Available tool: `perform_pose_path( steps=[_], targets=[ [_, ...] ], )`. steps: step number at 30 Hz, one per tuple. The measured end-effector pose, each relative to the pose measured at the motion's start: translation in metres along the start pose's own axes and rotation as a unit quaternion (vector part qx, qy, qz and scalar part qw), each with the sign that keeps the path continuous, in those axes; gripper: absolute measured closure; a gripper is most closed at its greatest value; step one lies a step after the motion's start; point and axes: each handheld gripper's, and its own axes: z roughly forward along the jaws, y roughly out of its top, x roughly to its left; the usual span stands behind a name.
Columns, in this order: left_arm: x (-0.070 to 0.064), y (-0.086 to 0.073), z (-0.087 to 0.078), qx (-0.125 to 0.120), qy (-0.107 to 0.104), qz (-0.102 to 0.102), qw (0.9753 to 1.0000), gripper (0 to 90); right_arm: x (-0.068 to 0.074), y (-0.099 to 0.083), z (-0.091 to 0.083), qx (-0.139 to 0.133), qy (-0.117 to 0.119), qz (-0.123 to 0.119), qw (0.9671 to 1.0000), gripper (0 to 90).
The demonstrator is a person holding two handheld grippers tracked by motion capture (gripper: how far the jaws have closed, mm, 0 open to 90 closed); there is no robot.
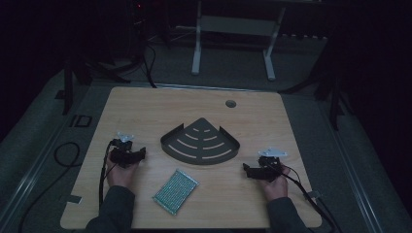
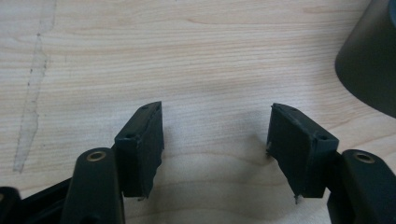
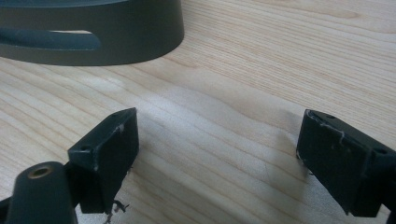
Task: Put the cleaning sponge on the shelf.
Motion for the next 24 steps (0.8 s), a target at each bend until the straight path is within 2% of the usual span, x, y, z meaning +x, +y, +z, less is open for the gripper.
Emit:
perform_pose_path(
  steps=[9,24],
  targets=[
    [-0.002,0.001,-0.009,-0.008,-0.025,0.006,0.9996,44.4,0.000,0.000,0.000,0.000,0.000,0.000,1.0000,12.6],
    [-0.016,0.004,-0.038,-0.026,-0.074,0.034,0.9963,52.0,0.000,0.000,0.000,0.000,0.001,-0.001,1.0000,12.7]
  ],
)
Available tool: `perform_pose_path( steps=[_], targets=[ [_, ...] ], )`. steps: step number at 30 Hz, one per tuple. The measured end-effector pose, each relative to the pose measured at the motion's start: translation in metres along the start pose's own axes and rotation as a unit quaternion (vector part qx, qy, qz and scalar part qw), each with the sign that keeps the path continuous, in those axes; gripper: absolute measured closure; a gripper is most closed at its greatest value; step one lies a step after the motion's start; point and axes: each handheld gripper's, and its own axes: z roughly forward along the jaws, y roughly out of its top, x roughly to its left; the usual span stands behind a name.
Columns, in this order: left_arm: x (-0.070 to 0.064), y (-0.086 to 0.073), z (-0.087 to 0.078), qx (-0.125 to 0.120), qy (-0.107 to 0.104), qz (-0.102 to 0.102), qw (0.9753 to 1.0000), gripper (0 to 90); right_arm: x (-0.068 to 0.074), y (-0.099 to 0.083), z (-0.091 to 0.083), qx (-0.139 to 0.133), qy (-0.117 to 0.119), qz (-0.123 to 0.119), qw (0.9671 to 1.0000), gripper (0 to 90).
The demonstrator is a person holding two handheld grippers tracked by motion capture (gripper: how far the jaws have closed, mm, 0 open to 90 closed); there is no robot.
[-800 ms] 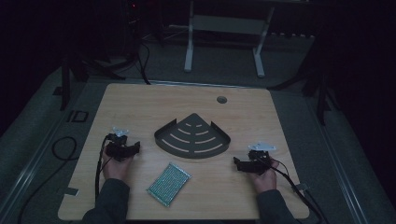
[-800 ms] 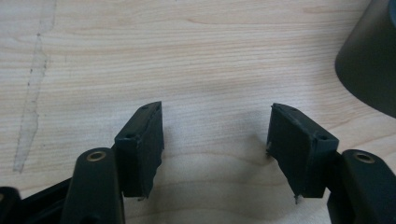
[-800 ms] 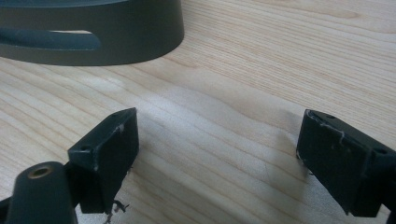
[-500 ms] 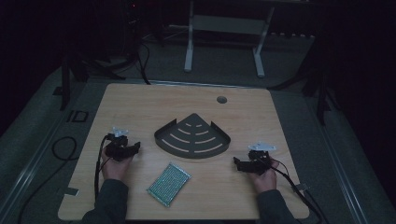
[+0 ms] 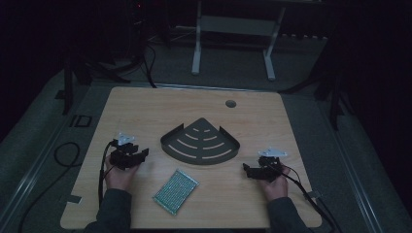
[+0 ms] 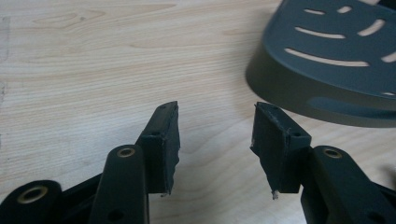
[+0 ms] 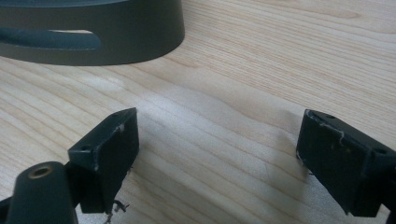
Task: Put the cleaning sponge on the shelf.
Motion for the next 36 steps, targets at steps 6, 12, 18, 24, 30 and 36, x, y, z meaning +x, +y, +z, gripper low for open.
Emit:
perform_pose_path(
  steps=[6,12,18,24,30,36],
  targets=[
    [-0.008,0.001,-0.010,0.000,-0.017,0.013,0.9998,53.4,0.000,0.000,0.000,0.000,0.001,-0.001,1.0000,12.6],
    [-0.028,0.005,-0.018,0.009,-0.057,0.040,0.9975,57.3,0.000,0.000,0.000,0.000,0.001,-0.001,1.0000,12.7],
    [-0.052,0.008,-0.029,0.013,-0.098,0.069,0.9927,63.1,0.000,0.000,0.000,0.000,0.001,0.000,1.0000,12.7],
    [-0.066,0.009,-0.035,0.024,-0.132,0.091,0.9868,74.4,0.000,0.000,0.000,0.000,0.001,-0.001,1.0000,12.7],
    [-0.078,0.005,-0.032,0.058,-0.151,0.116,0.9800,88.3,0.000,0.000,0.000,0.000,0.001,-0.001,1.0000,12.7],
    [-0.088,0.003,-0.030,0.084,-0.163,0.134,0.9739,89.7,0.000,0.000,0.000,0.000,0.001,-0.001,1.0000,12.7]
  ],
)
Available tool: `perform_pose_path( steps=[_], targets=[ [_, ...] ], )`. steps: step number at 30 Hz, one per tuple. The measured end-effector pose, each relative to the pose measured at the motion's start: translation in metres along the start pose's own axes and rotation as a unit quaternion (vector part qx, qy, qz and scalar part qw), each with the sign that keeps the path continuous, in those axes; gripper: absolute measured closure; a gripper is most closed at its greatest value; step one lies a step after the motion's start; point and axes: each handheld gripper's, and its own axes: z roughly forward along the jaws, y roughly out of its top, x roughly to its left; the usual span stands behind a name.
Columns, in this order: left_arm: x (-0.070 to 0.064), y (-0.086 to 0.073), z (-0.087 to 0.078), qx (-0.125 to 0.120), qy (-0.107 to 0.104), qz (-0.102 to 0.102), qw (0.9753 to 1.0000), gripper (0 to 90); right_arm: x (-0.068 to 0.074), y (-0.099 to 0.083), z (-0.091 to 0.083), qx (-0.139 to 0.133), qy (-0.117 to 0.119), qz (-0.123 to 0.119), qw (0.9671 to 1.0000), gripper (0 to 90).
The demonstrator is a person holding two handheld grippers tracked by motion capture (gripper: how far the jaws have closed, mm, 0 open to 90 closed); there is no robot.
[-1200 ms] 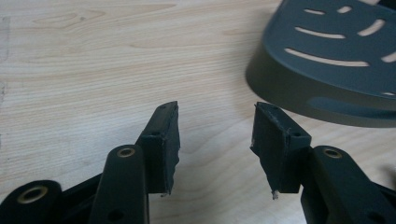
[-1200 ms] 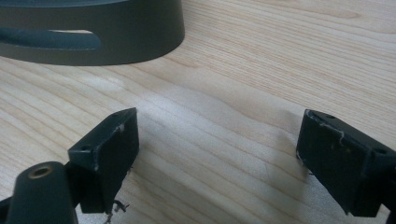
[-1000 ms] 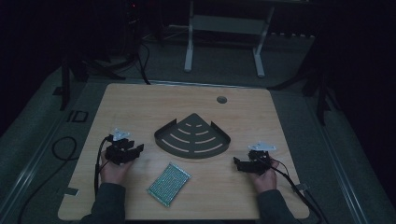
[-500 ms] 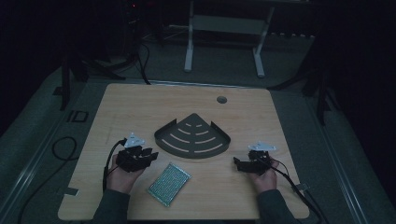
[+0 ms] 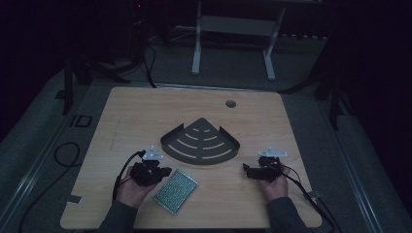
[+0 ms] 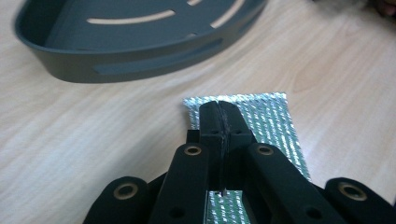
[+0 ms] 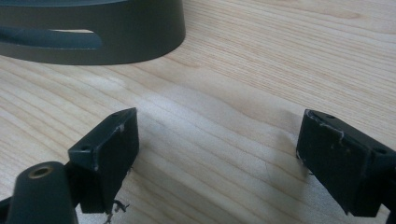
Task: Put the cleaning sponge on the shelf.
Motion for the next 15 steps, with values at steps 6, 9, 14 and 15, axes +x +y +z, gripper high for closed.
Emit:
perform_pose_path(
  steps=[6,9,14,15],
  targets=[
    [-0.006,-0.001,0.002,0.022,-0.006,0.007,0.9997,89.7,0.000,0.000,0.000,0.000,0.000,0.000,1.0000,12.7],
    [-0.009,-0.002,0.005,0.041,-0.009,0.015,0.9990,89.7,0.000,0.000,0.000,0.000,0.000,0.000,1.0000,12.7],
    [-0.013,-0.007,0.013,0.067,-0.014,0.019,0.9975,89.7,0.000,0.000,0.000,0.000,0.001,-0.001,1.0000,12.7],
    [-0.013,-0.008,0.015,0.071,-0.015,0.019,0.9972,89.7,0.000,0.000,0.000,0.000,0.001,-0.001,1.0000,12.7]
  ],
)
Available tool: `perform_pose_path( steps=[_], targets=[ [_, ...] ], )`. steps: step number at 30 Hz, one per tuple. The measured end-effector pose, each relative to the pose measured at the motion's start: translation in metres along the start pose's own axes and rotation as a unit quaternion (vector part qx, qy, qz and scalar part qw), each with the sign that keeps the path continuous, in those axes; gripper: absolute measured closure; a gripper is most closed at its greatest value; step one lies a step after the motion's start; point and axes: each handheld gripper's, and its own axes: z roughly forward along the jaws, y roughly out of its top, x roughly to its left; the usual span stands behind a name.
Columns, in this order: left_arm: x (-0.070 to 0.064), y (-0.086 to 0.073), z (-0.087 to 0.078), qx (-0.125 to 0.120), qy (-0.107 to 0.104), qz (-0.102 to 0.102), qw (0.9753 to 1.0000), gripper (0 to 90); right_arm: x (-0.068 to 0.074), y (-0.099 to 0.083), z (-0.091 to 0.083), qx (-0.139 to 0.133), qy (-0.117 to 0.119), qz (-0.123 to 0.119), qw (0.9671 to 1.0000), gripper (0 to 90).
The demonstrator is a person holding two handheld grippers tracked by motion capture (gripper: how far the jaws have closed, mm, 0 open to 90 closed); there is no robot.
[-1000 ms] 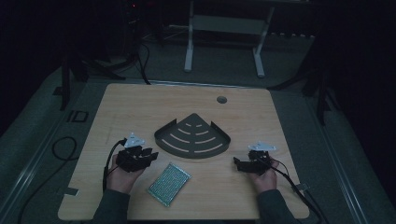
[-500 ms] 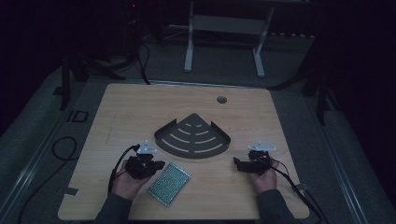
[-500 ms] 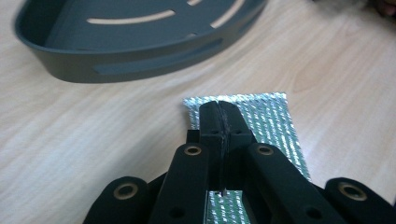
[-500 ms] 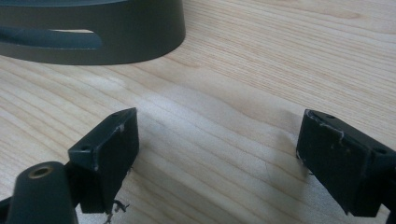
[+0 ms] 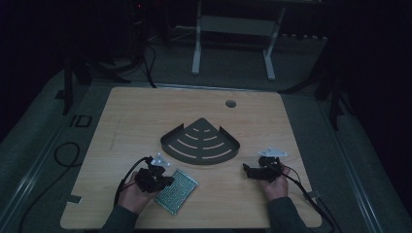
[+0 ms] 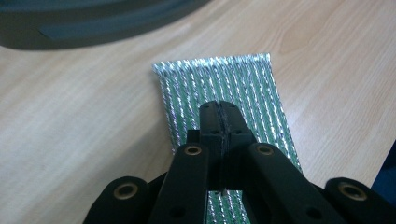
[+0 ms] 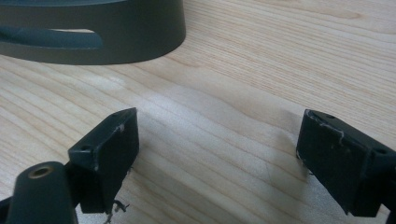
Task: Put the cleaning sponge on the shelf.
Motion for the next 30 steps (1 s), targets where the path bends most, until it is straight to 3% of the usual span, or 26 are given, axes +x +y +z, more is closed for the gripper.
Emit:
perform_pose_path(
  steps=[8,16,21,30],
  targets=[
    [0.000,-0.002,0.012,0.036,0.009,0.001,0.9993,89.8,0.000,0.000,0.000,0.000,0.000,0.000,1.0000,12.7],
    [0.008,-0.003,0.012,0.037,0.016,-0.015,0.9991,89.9,0.000,0.000,0.000,0.000,0.000,0.000,1.0000,12.7],
    [0.016,-0.005,0.009,0.037,0.031,-0.027,0.9985,89.9,0.000,0.000,0.000,0.000,0.000,0.000,1.0000,12.7],
    [0.034,-0.004,0.004,0.048,0.034,-0.045,0.9972,89.9,0.000,0.000,0.000,0.000,0.000,0.000,1.0000,12.7]
  ],
)
